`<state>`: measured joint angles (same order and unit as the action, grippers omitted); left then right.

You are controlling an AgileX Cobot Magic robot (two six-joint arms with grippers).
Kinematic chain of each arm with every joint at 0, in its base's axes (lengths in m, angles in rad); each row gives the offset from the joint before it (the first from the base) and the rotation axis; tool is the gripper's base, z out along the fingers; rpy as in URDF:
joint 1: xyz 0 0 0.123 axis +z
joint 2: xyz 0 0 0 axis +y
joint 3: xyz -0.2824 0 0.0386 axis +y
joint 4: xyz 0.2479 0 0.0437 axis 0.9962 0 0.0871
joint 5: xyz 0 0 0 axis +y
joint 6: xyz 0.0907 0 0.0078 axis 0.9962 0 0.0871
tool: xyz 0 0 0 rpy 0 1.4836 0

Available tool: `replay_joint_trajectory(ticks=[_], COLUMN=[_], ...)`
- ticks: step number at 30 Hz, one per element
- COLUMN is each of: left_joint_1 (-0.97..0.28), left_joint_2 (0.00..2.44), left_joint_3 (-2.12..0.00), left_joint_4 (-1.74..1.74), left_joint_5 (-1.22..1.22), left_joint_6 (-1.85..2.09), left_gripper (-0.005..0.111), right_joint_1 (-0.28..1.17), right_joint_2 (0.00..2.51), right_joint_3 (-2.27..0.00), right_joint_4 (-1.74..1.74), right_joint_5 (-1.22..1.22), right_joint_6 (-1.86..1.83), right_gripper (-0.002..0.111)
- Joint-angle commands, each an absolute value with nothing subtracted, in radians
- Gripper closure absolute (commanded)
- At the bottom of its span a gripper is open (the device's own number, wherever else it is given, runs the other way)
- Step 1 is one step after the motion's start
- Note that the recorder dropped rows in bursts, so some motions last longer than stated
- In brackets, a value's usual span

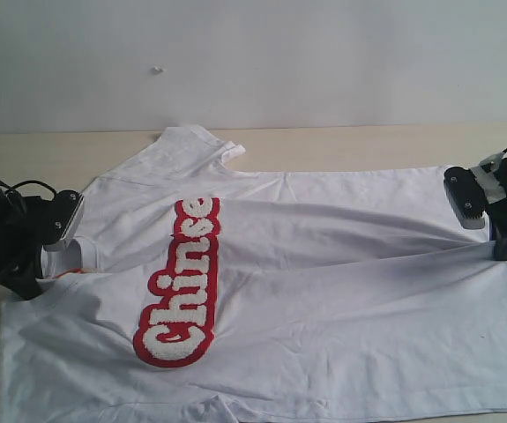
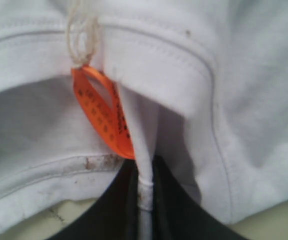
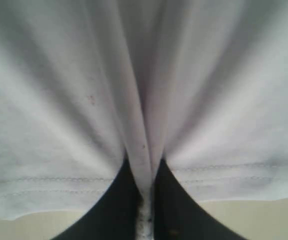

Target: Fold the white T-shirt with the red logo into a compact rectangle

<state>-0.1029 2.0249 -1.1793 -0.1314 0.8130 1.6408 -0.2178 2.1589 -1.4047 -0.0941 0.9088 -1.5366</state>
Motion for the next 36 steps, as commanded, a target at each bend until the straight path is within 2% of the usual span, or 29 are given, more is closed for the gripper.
replay_joint_trajectory(ticks=[1, 7, 36], left_joint_1=[-0.101, -0.101, -0.101], left_joint_2=[2.04, 2.04, 2.04], left_joint_3=[-1.172, -1.172, -1.172], left_joint_4=[-0.112, -0.112, -0.146], left_joint_5=[0.81, 0.806, 0.808], left_joint_6=[1.643, 1.643, 1.636], left_gripper=[0.107, 0.107, 0.107], right_joint_1=[-0.224, -0.224, -0.224], right_joint_2=[2.199, 2.199, 2.199], right_joint_3=[-1.393, -1.393, -1.393], right_joint_4=[-0.107, -0.107, 0.0], right_joint_5=[0.853, 0.779, 0.76], right_joint_6=[-1.542, -1.54, -1.456], right_gripper=[0.108, 0.108, 0.108])
